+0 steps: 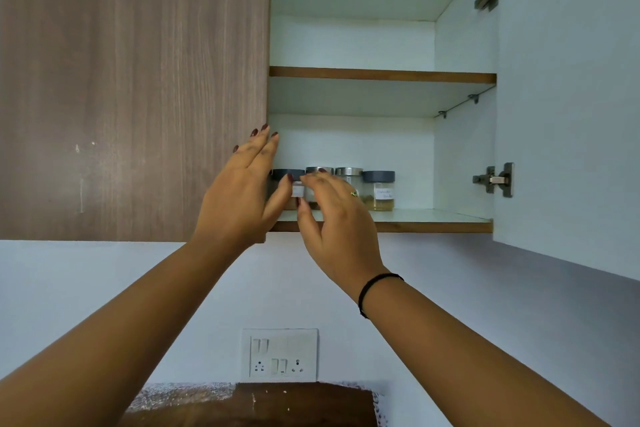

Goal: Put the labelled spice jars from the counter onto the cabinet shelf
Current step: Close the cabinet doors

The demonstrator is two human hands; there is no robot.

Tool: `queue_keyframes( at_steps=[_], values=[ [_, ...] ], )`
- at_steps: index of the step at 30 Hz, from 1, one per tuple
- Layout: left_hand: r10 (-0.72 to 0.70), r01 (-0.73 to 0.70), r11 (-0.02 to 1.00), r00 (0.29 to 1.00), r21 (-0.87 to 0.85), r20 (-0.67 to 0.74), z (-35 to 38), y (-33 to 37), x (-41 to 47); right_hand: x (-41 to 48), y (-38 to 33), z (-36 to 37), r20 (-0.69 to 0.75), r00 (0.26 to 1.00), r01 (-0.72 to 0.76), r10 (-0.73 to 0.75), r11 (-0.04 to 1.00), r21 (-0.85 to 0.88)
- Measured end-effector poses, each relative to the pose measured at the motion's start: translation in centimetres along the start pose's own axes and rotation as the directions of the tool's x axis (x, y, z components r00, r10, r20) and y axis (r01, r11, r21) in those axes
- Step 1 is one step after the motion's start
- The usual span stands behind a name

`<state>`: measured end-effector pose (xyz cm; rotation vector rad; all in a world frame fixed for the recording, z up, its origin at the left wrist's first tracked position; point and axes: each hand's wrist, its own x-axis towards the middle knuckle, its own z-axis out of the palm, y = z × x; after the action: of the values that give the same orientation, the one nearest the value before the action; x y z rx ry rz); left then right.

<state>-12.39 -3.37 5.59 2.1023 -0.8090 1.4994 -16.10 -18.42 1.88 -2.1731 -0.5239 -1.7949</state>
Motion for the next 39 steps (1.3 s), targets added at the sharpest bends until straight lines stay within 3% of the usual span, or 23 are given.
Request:
queue_keyframes(
  at_steps=[7, 10, 16, 25, 31, 33, 36, 39],
  values=[
    [0.014, -0.015, 0.995, 1.000, -0.098, -0.010, -2.8, 0.8, -1.1, -0.3, -3.2, -5.5, -0.012, 1.000, -0.011, 0.010, 0.989, -0.146],
    [0.005, -0.009, 0.972, 1.000, -0.235, -0.021, -3.4, 2.1, -2.0, -0.4, -4.9, -7.8, -0.005, 1.000, -0.028, 0.028, 0.978, -0.207],
    [0.007, -0.040, 0.850, 0.998, -0.525, -0.064, -4.9, 7.2, -4.8, -1.6, -8.5, -12.8, 0.002, 1.000, -0.023, 0.026, 0.940, -0.341],
    [-0.017, -0.024, 0.684, 0.999, -0.729, -0.049, -6.9, 15.5, -6.2, -2.4, -10.5, -22.6, -0.046, 0.998, -0.060, 0.043, 0.873, -0.485],
    [-0.151, 0.076, 0.395, 0.988, -0.916, 0.017, -8.7, 23.6, -5.8, -2.3, -10.9, -28.7, -0.071, 0.997, -0.022, -0.021, 0.831, -0.556],
    [-0.219, 0.195, 0.210, 0.964, -0.958, 0.149, -9.1, 26.6, -5.7, -2.2, -10.8, -30.5, -0.072, 0.995, 0.013, -0.066, 0.817, -0.576],
    [-0.241, 0.413, -0.117, 0.870, -0.903, 0.429, -9.9, 31.0, -5.8, -2.1, -10.5, -32.9, -0.062, 0.993, 0.042, -0.098, 0.802, -0.596],
    [-0.174, 0.587, -0.309, 0.739, -0.749, 0.651, -9.3, 34.7, -6.1, -2.2, -9.9, -35.2, -0.072, 0.992, 0.037, -0.100, 0.798, -0.601]
  ],
)
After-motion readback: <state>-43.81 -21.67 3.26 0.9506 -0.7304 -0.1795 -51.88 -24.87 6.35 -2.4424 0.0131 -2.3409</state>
